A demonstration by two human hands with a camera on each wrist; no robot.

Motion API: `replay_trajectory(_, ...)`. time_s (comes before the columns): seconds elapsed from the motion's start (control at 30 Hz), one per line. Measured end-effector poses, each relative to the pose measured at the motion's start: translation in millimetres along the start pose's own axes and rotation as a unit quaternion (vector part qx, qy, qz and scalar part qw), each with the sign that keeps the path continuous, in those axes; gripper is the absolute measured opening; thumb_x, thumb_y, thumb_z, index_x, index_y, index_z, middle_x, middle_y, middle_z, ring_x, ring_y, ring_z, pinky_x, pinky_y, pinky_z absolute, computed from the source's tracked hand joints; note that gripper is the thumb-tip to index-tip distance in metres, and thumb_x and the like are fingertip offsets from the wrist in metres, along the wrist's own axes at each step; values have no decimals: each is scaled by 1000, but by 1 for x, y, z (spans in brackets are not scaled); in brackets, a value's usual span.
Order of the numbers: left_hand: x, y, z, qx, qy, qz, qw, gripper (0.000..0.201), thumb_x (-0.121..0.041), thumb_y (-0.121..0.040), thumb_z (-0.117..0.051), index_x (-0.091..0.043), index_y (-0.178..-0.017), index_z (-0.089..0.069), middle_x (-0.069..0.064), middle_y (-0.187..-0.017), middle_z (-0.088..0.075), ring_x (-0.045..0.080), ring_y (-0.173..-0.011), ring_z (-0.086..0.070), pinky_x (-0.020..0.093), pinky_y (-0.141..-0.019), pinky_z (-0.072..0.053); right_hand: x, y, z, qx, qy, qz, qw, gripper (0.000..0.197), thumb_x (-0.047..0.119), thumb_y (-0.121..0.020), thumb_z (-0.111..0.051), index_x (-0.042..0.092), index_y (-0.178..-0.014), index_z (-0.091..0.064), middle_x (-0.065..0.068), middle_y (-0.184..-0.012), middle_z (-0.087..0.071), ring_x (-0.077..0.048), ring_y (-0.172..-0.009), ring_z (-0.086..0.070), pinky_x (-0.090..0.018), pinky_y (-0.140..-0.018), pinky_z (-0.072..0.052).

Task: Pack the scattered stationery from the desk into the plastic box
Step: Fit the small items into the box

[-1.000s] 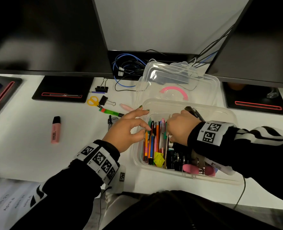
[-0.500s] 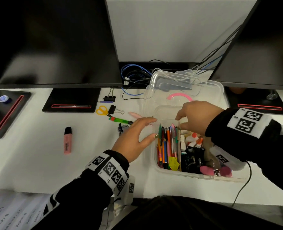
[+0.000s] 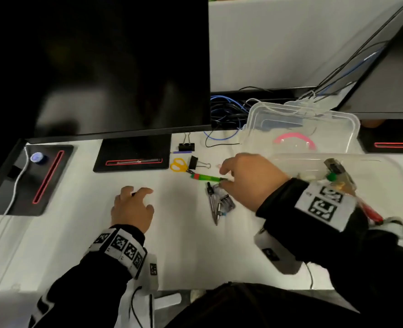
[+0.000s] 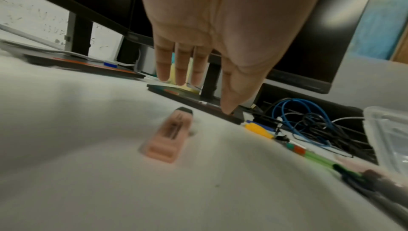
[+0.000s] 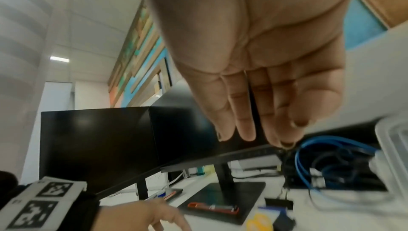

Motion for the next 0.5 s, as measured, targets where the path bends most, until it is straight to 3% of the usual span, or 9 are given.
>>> replay_trajectory(0.13, 23, -4, -7, 20, -23, 44, 999, 40, -32, -87, -57, -39, -126, -50, 3, -137, -27, 26, -121, -32, 39, -101, -38, 14, -21, -62, 33, -51, -56, 997, 33, 22, -94, -48, 12, -125, -48, -10, -126, -49, -27, -112, -52, -32, -90, -42)
replay_trajectory(0.23, 28, -9, -20, 47, 48, 40, 997, 37, -26, -88, -58, -28, -125, -55, 7, -128, -32, 27, -113, -40, 35, -98, -40, 7, -34, -102, 43, -69, -115, 990, 41, 19, -93, -49, 14, -133, -40, -12, -135, -37, -29, -118, -48, -37, -94, -45)
replay_trajectory(0.33, 21, -9, -30, 70, 130, 9, 989, 30, -14, -90, -56, -19, -119, -61, 9, -119, -36, 25, -86, -56, 24, -79, -48, -6, -43, -119, 7, -36, -154, 987, 54, 33, -91, -55, 23, -138, -32, -9, -141, -28, -27, -126, -35, -39, -96, -42)
replay_trajectory(0.4, 12, -8, -36, 85, 161, -17, 983, 26, -9, -90, -55, -18, -113, -63, 6, -113, -36, 21, -71, -57, 23, -64, -52, -11, -48, -128, -9, -9, -150, 989, 62, 43, -87, -58, 28, -140, -30, -8, -142, -27, -28, -126, -33, -39, -97, -39)
replay_trajectory(0.5, -11, -1, -45, 112, 166, -74, 977, 26, -7, -89, -57, -21, -109, -64, 2, -108, -36, 22, -81, -56, 22, -64, -52, -22, -50, -142, -4, -5, -163, 987, 60, 46, -88, -55, 31, -141, -31, -5, -139, -32, -28, -121, -35, -38, -96, -38)
Point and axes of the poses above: each hand's wrist, its own y-axis away from the middle knuckle, its own z-axis out of the back of the hand, x = y × z, the point moved 9 cm from there along -y, towards the middle knuckle
